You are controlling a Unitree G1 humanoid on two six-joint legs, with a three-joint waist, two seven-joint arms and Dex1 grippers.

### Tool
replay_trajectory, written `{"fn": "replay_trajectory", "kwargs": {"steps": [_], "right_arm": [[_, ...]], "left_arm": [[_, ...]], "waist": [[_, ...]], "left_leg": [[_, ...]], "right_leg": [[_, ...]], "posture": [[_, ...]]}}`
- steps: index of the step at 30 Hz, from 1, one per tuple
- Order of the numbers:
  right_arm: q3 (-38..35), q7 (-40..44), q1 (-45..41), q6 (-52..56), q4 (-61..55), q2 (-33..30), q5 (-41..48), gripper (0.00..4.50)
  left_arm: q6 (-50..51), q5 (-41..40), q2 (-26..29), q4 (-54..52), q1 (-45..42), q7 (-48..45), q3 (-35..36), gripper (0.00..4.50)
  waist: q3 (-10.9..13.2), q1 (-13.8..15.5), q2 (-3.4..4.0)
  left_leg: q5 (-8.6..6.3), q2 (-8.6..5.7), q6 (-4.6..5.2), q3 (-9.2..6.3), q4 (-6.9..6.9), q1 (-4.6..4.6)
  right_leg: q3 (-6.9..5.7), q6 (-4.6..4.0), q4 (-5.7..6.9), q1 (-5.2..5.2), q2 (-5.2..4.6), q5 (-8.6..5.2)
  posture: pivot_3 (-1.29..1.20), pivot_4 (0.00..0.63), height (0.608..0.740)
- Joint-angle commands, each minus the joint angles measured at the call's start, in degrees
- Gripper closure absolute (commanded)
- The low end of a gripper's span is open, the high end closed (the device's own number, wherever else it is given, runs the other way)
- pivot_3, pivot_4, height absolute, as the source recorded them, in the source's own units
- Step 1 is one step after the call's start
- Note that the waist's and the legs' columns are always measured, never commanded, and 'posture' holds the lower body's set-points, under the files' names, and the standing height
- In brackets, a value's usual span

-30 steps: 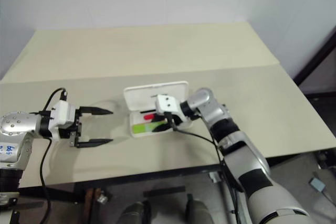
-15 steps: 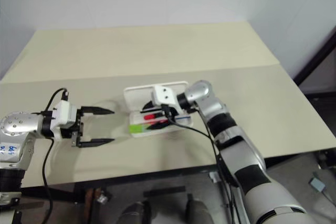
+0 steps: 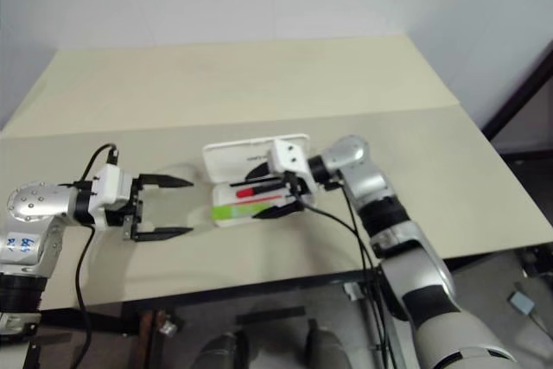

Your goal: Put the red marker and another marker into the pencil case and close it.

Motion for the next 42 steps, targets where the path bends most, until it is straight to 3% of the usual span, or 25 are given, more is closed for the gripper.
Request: {"fn": "replay_trajectory", "kwargs": {"steps": [1,11,22,28,42], "right_arm": [[-3.23,0.1,3.73,6.78,-10.98,-4.28,4.22,0.05],[-14.06,-10.03,13.25,15.75,-19.0,-16.69,7.6,0.05],[-17.11,-10.42,17.78,18.05,-33.58,-15.49,19.62,0.05],[-16.85,-11.97,18.03,17.96,-37.24,-15.27,21.85,0.05],[-16.12,-11.72,19.97,16.93,-39.27,-16.35,23.14,0.0]], "left_arm": [[-0.39,-0.48,0.0,-0.61,-1.0,-0.14,0.22,0.0],[2.37,-1.5,-1.36,-0.87,-3.65,-1.03,-1.48,0.0],[3.03,-0.92,-0.28,2.59,-6.44,-2.39,-1.2,0.0],[2.53,-0.67,1.32,4.86,-7.1,-3.58,-0.25,0.0],[2.36,4.84,0.8,5.79,-6.6,-0.57,-4.17,4.48]], "waist": [[0.0,0.35,0.0],[0.0,0.71,0.0],[0.0,0.66,0.0],[0.0,0.66,-0.01],[0.0,0.69,-0.01]], "left_leg": [[0.0,0.0,0.0,0.0,0.0,0.0],[-0.02,-0.04,0.04,0.0,0.06,0.03],[-0.04,0.11,0.01,0.08,0.04,0.04],[-0.05,0.11,0.02,0.06,0.08,0.04],[-0.06,0.11,0.04,0.07,0.09,0.03]], "right_leg": [[0.0,0.0,0.0,0.0,0.0,0.0],[0.0,-0.01,0.02,0.01,-0.04,0.0],[0.1,-0.01,-0.04,-0.01,0.17,0.0],[0.1,-0.01,-0.01,0.0,0.17,0.0],[0.11,-0.01,-0.03,0.0,0.17,0.0]], "posture": [[0.0,0.15,0.74],[0.0,0.15,0.74],[0.0,0.15,0.74],[0.0,0.15,0.74],[0.0,0.15,0.74]]}}
